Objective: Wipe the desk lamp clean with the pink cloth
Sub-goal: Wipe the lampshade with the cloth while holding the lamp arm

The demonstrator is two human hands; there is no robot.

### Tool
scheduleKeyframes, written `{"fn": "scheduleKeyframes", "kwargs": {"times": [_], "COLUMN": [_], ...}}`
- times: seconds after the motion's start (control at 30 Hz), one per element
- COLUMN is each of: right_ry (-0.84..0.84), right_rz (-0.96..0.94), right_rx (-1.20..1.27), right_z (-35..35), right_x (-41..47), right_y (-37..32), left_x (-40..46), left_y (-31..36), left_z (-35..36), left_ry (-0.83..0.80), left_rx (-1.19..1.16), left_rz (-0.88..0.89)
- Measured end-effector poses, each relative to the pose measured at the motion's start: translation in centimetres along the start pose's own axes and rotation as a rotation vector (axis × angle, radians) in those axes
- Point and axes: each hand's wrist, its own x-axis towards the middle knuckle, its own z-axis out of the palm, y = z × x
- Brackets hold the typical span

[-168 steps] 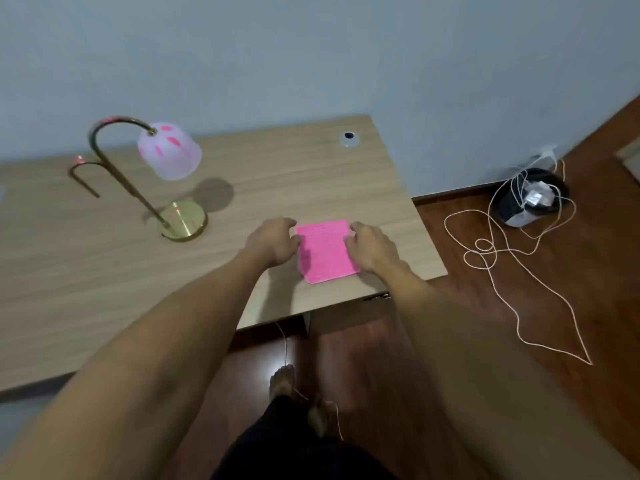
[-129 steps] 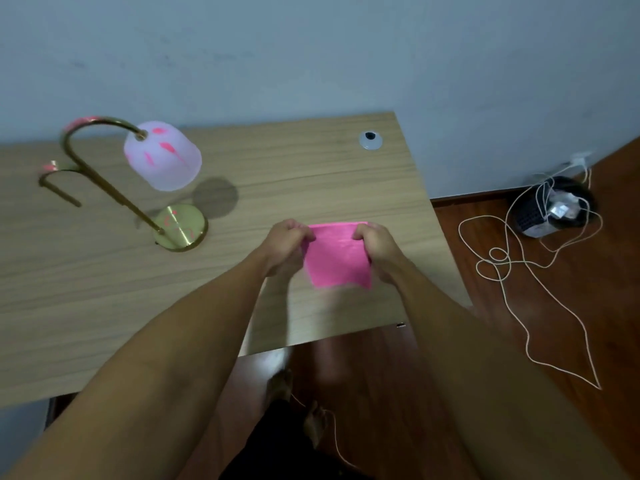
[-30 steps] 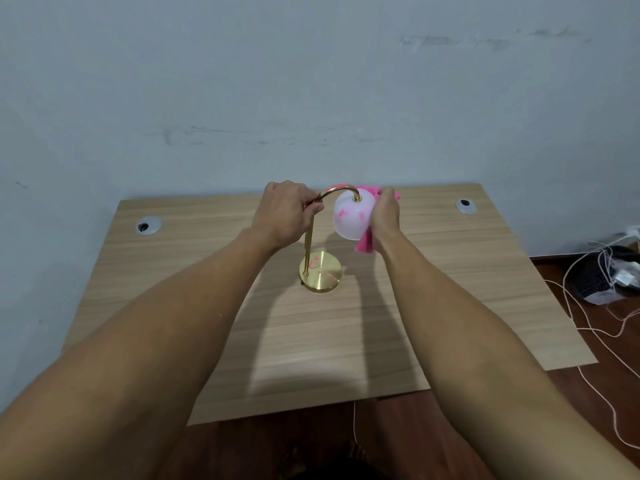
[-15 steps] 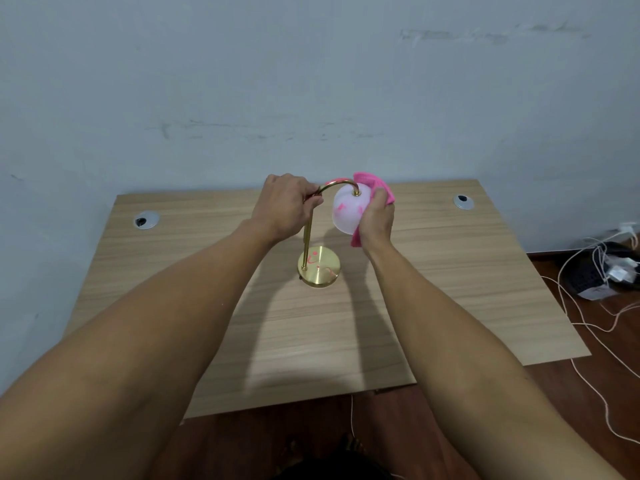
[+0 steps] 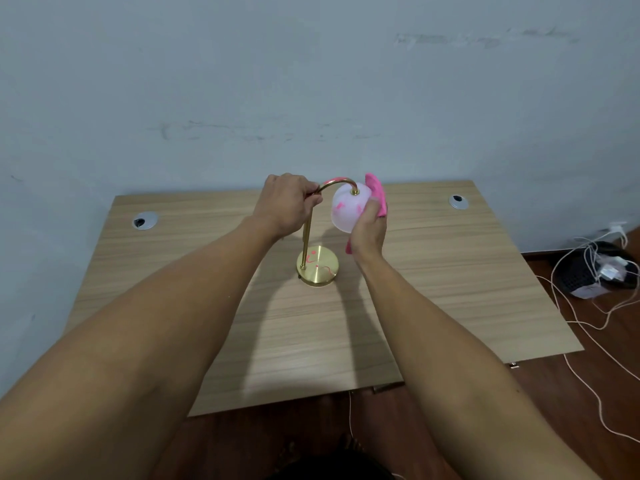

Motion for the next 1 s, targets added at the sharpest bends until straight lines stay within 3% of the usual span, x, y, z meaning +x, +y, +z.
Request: {"fn": "scheduleKeyframes", "kwargs": {"times": [0.07, 0.1, 0.13, 0.23, 0.3, 0.4, 0.57, 0.77, 0.93, 1.0], "right_ry": [0.059, 0.066, 0.047, -0.045, -0.087, -0.070, 0.021, -0.066, -0.005, -0.005], "right_rz": [0.249, 0.282, 0.237, -0.191, -0.327, -0.334, -0.112, -0.492, -0.199, -0.167], "right_rx": [0.105, 0.081, 0.005, -0.333, -0.453, -0.428, -0.304, -0.727, -0.547, -0.434], "right_z": [0.2, 0.5, 0.7, 1.1, 0.7, -0.2, 0.9, 0.4, -1.2, -0.7], "right_x": [0.8, 0.8, 0.4, -1.5, -2.3, -2.8, -3.7, -4.1, -4.5, -4.0], "right_y": [-0.7, -1.0, -1.4, -1.2, 0.1, 2.0, 1.0, 2.5, 4.3, 3.5], "left_x": [0.1, 0.1, 0.1, 0.2, 0.2, 0.3, 0.3, 0.2, 0.4, 0.4], "left_y": [0.1, 0.1, 0.1, -0.1, -0.1, 0.0, 0.1, 0.0, 0.0, 0.0], "left_z": [-0.1, -0.1, -0.1, -0.2, -0.2, -0.1, -0.2, -0.2, -0.4, -0.4], "left_ry": [-0.006, -0.010, -0.012, -0.022, -0.031, -0.037, -0.064, -0.067, -0.085, -0.082], "left_rx": [0.001, -0.003, -0.009, -0.020, -0.019, -0.025, -0.023, -0.046, -0.035, -0.037], "left_rz": [-0.004, -0.007, -0.010, -0.015, -0.011, -0.023, -0.037, -0.041, -0.039, -0.035]}}
